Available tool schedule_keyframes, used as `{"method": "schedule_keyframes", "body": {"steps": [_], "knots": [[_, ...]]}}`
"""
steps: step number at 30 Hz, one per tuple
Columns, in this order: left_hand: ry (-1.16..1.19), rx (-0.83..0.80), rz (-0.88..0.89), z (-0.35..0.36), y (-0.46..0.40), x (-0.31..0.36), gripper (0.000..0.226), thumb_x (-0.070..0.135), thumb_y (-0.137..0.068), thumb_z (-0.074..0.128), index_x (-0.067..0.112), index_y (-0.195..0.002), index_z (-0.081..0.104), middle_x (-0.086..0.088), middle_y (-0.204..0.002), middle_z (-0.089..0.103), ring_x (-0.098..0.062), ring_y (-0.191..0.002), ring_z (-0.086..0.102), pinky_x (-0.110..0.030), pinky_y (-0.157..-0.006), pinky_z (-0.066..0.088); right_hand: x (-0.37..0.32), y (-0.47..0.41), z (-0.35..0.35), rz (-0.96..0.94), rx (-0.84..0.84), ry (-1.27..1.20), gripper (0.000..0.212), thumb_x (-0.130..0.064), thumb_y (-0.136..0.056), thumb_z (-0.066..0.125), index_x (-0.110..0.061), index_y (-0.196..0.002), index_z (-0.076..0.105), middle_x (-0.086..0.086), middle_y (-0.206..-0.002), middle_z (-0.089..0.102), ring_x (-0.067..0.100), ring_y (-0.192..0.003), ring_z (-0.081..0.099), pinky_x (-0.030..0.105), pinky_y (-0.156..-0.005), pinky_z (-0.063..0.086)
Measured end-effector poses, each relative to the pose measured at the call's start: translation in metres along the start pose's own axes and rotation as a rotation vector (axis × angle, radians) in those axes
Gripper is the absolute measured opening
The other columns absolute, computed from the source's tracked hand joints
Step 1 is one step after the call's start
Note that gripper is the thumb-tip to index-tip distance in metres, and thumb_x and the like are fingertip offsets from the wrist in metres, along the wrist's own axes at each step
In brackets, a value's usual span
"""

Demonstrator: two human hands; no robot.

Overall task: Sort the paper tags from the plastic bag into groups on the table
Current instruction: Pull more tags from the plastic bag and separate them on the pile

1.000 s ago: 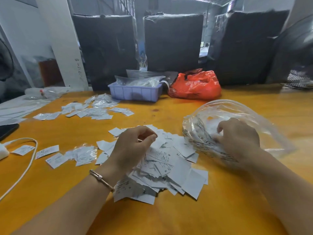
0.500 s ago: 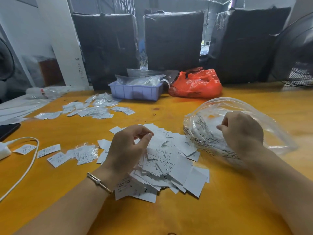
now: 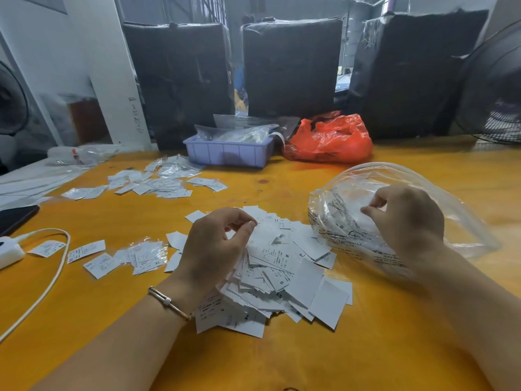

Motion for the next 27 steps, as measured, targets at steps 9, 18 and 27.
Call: {"method": "schedule_keyframes", "body": {"steps": [9,18,27], "knots": [[-0.023,-0.002,0.006,-0.001,0.001,0.002,0.008,0.014,-0.092,0.068,0.018,-0.094,0.074,0.012,-0.088,0.071,-0.002,-0.088,0.065,-0.024,-0.080,0.053,-0.005,-0.003,-0.004,-0.076,0.137,-0.249,0.013,-0.012,-0.088,0.068,0.000,-0.085,0.071,0.016,-0.078,0.069,0.034,-0.074,0.060,0.032,-0.063,0.042],[0.185,-0.091,0.038,-0.005,0.002,0.025,0.030,0.042,-0.086,0.063,0.022,-0.108,0.071,0.013,-0.103,0.070,0.003,-0.099,0.063,-0.011,-0.081,0.049,-0.070,0.038,0.001,-0.004,-0.581,-1.215,0.016,-0.019,-0.081,0.066,-0.006,-0.086,0.075,0.011,-0.070,0.073,0.013,-0.055,0.059,0.017,-0.050,0.044],[0.330,-0.233,-0.009,0.001,0.003,0.029,0.010,0.021,-0.086,0.074,0.012,-0.090,0.075,0.000,-0.088,0.074,-0.014,-0.090,0.068,-0.033,-0.081,0.057,-0.087,0.061,0.016,-0.053,-0.786,-1.145,0.015,-0.016,-0.079,0.074,-0.002,-0.081,0.072,0.011,-0.072,0.073,0.014,-0.060,0.060,0.022,-0.055,0.043]]}}
Point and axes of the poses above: each hand's wrist, its own y-axis away from the middle knuckle, its own z-axis out of the palm, x = y × z, the point moved 3 cm from there along -y, towards the middle knuckle
